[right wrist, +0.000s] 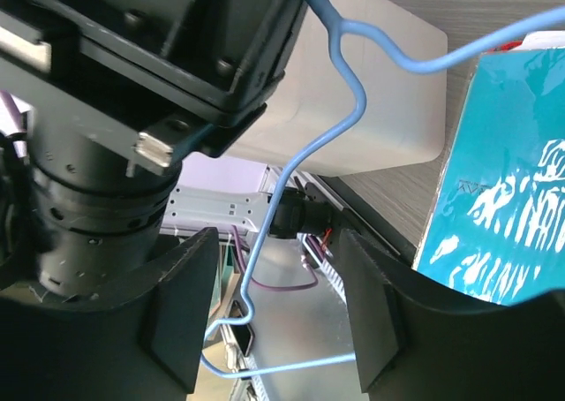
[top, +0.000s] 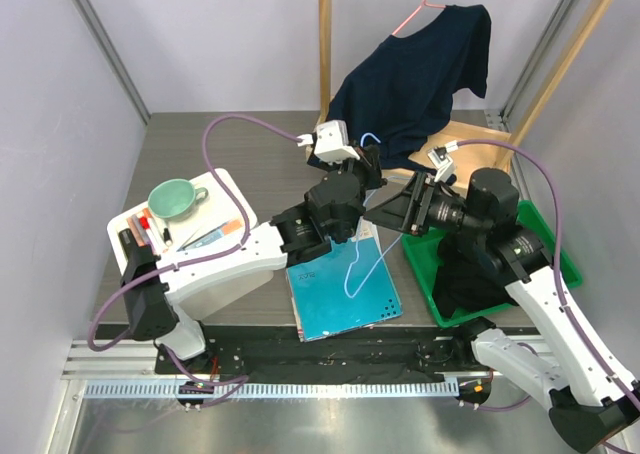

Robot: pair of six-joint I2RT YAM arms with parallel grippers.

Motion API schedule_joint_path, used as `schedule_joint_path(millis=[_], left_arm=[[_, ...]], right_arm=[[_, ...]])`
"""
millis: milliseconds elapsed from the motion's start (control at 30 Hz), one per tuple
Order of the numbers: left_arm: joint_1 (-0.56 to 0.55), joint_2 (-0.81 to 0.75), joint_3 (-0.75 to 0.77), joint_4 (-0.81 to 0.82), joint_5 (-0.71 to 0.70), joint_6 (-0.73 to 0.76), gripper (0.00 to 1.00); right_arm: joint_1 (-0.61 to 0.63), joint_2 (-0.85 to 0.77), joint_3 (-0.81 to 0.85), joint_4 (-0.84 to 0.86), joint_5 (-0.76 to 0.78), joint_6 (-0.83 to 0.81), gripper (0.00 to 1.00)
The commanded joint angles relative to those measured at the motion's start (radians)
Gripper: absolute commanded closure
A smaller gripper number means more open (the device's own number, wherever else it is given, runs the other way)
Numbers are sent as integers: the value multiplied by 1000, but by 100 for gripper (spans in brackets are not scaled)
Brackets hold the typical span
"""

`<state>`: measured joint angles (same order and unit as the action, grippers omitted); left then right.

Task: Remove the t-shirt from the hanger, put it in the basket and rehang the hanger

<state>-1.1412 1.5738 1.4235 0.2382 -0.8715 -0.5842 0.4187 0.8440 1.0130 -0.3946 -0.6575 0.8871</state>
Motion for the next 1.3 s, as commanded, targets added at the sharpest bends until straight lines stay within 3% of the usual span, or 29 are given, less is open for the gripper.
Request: schedule_joint_path(millis=[0, 200, 467, 633, 700, 833, 867, 933, 967, 1067, 1167, 1267], left_arm=[[-15, 32, 67, 127, -110, 46, 100], [-43, 89, 112, 164, -182, 96, 100], [-92, 164, 175, 279, -283, 297, 100], [-97, 193, 189, 306, -310, 323, 100], [-98, 198, 192, 305, -297, 311, 100], [-111, 184, 177, 297, -287, 300, 99], [-112, 175, 167, 294, -279, 297, 83], [-112, 131, 129, 268, -244, 248, 63], [-112, 111, 112, 235, -232, 221, 47], [-112, 25, 39, 176, -160, 121, 26], [-112, -72, -23, 100, -78, 76, 14], [-112, -197, -75, 11, -24, 60, 13]], right_arm=[[18, -8, -17, 46, -17, 12, 42], [75, -10, -27, 34, 27, 6, 52], [127, -55, -44, -30, 102, -2, 69], [130, -100, -68, -76, 142, 3, 71], [130, -109, -83, -78, 147, 4, 99], [130, -135, -96, -92, 205, 16, 99], [130, -141, -97, -95, 213, 15, 99], [130, -149, -103, -93, 217, 32, 99], [130, -154, -116, -72, 213, 39, 99], [130, -166, -129, -47, 191, 70, 99], [130, -158, -129, -29, 170, 98, 99], [130, -148, -125, -26, 177, 89, 99]])
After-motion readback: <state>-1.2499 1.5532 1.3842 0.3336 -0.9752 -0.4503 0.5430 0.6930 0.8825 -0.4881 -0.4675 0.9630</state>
